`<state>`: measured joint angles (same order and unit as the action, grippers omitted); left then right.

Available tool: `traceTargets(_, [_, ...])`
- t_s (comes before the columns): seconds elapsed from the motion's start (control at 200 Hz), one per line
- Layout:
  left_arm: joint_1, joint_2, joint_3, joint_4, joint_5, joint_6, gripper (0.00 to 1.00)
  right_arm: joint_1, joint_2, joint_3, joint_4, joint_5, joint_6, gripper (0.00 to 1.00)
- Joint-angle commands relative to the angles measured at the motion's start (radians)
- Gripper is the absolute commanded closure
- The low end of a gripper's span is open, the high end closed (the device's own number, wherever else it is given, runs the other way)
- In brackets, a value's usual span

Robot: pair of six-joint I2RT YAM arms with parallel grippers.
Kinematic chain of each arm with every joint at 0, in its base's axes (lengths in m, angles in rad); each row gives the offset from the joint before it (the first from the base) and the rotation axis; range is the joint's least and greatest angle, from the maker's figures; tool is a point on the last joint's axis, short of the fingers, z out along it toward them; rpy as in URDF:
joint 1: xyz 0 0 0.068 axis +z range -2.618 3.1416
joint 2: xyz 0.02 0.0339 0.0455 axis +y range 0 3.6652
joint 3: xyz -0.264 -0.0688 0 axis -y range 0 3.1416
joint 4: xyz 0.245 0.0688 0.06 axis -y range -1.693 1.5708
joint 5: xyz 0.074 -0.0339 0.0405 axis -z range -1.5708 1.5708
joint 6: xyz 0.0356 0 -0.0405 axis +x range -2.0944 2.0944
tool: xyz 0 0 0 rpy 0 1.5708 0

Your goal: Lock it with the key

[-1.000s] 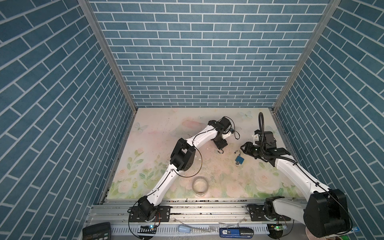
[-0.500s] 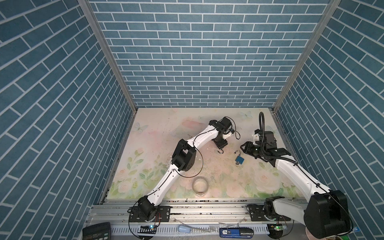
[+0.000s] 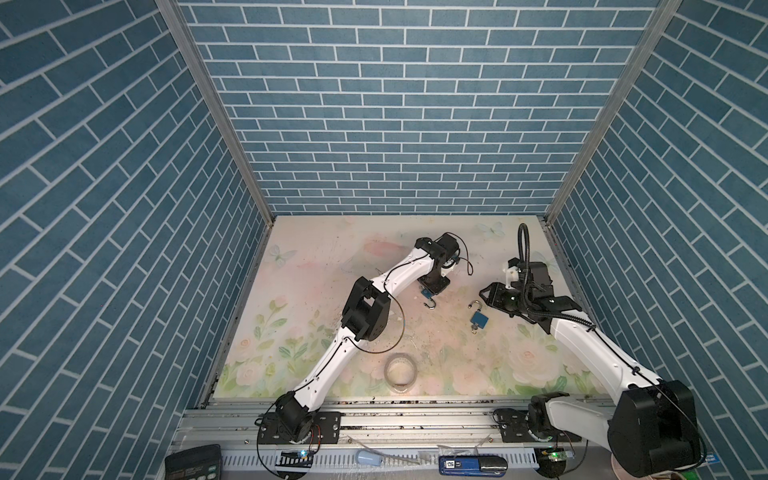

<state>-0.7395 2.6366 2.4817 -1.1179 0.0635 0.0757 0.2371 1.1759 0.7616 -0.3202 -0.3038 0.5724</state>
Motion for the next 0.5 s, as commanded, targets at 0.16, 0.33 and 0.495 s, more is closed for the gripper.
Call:
traceTargets(0.16, [0.035,-0.053,-0.027,-0.047,0.01,-0.211,0.75,-0.004,0.011,-0.015,0.033,-0.042,0.024,0.58])
traceTargets(0.33, [0.058,-0.062,-0.032,-0.075,0.0,-0.318,0.8,-0.003,0.005,-0.022,0.036,-0.052,0.026,0.58])
traceTargets(0.495, [0.074,-0.097,-0.068,-0.09,-0.015,-0.432,0.78,-0.001,0.012,-0.025,0.046,-0.066,0.032,0.58])
